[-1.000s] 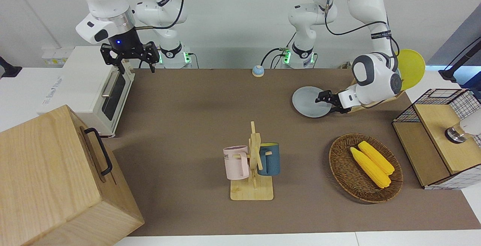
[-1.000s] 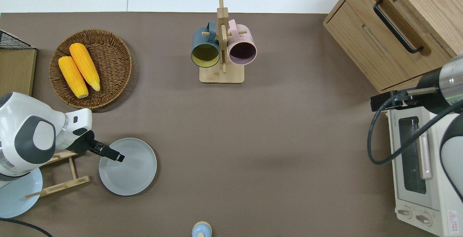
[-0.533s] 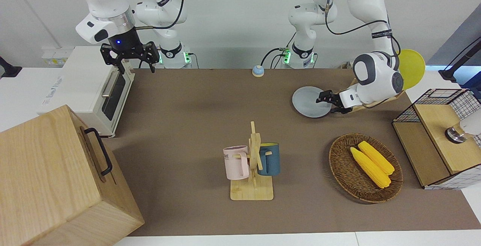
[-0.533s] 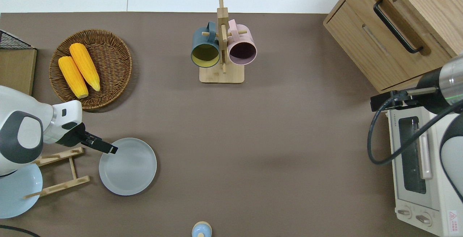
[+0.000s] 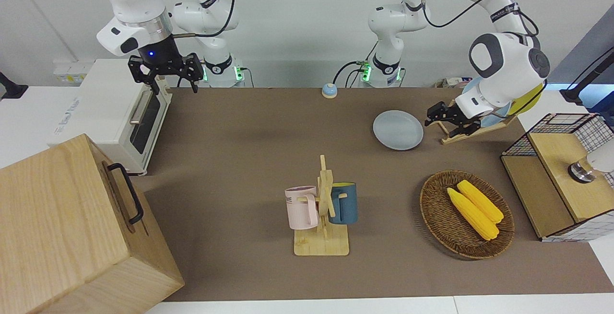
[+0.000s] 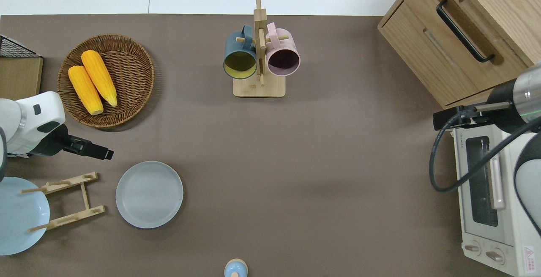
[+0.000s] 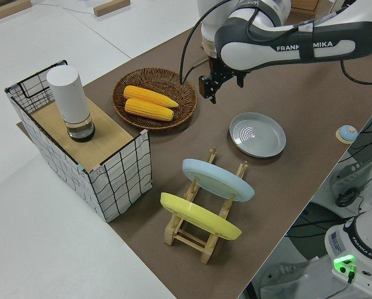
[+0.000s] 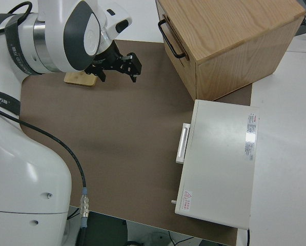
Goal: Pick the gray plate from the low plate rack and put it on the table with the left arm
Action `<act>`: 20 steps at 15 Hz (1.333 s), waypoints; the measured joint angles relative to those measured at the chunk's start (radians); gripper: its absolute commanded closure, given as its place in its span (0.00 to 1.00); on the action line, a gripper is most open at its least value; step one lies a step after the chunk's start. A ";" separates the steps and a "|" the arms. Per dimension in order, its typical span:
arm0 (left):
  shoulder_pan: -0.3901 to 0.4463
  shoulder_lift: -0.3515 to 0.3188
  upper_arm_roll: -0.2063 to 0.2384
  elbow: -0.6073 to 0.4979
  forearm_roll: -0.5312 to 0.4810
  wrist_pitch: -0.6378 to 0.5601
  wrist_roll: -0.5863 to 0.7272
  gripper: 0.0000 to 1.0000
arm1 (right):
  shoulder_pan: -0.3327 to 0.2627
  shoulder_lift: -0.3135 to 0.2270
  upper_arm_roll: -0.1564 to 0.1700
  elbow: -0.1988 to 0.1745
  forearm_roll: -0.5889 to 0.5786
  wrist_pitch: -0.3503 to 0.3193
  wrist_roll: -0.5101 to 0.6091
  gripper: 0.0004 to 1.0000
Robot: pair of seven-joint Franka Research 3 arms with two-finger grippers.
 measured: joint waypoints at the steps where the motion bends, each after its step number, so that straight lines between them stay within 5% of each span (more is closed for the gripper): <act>1: -0.003 -0.001 -0.013 0.027 0.024 -0.005 -0.035 0.00 | 0.000 0.000 0.000 0.000 0.000 0.000 0.000 0.02; 12: -0.022 -0.009 -0.076 0.307 0.136 -0.241 -0.401 0.00 | 0.000 0.000 0.000 0.000 0.000 0.000 0.000 0.02; 20: -0.127 -0.036 -0.078 0.320 0.241 -0.256 -0.433 0.00 | 0.000 0.000 0.000 0.000 0.000 0.000 0.000 0.02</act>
